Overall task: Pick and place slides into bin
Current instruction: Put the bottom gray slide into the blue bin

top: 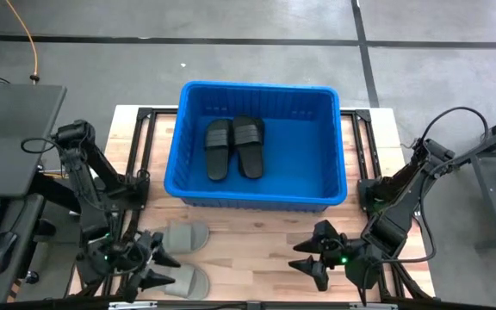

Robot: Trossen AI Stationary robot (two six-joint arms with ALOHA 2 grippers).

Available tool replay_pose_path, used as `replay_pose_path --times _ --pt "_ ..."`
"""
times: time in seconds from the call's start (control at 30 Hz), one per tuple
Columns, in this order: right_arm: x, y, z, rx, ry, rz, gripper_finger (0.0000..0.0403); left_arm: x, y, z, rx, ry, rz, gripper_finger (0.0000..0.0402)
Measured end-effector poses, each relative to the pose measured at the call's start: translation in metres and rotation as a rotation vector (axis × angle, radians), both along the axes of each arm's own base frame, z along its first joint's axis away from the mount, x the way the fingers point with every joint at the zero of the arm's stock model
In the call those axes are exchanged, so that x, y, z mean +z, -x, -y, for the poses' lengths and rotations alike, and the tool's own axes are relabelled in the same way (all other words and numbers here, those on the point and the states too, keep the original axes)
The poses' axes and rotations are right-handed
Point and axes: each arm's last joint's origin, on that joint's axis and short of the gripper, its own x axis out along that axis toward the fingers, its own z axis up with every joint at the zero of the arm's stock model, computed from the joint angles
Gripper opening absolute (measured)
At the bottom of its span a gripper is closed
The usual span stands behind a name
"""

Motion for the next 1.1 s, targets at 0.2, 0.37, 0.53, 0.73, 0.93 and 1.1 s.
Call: replay_pose_path --times 0.2,0.37,0.53,0.73,0.93,1.1 --pt "0.0 0.0 0.0 0.0 0.009 0.006 0.0257 -0.022 0.001 0.009 -0.042 0.231 -0.189 0.0227" --pt "0.001 -0.001 0.001 -0.03 0.051 0.034 0.0257 -0.051 0.003 0.015 -0.028 0.407 -0.475 0.0227" --pt "0.003 -0.002 0.003 -0.054 0.1 0.059 0.0257 -0.074 0.008 0.016 0.001 0.437 -0.732 0.0227" --pt "0.004 -0.002 0.004 -0.099 0.14 0.09 0.0257 -0.079 0.005 0.009 0.078 0.397 -0.733 0.0227" --pt "0.005 -0.003 0.006 -0.144 0.149 0.115 0.0257 -0.082 -0.007 0.002 0.102 0.354 -0.735 0.0227" --pt "0.007 -0.004 0.005 -0.15 0.136 0.135 0.0257 -0.083 -0.012 -0.002 0.077 0.283 -0.738 0.0227"
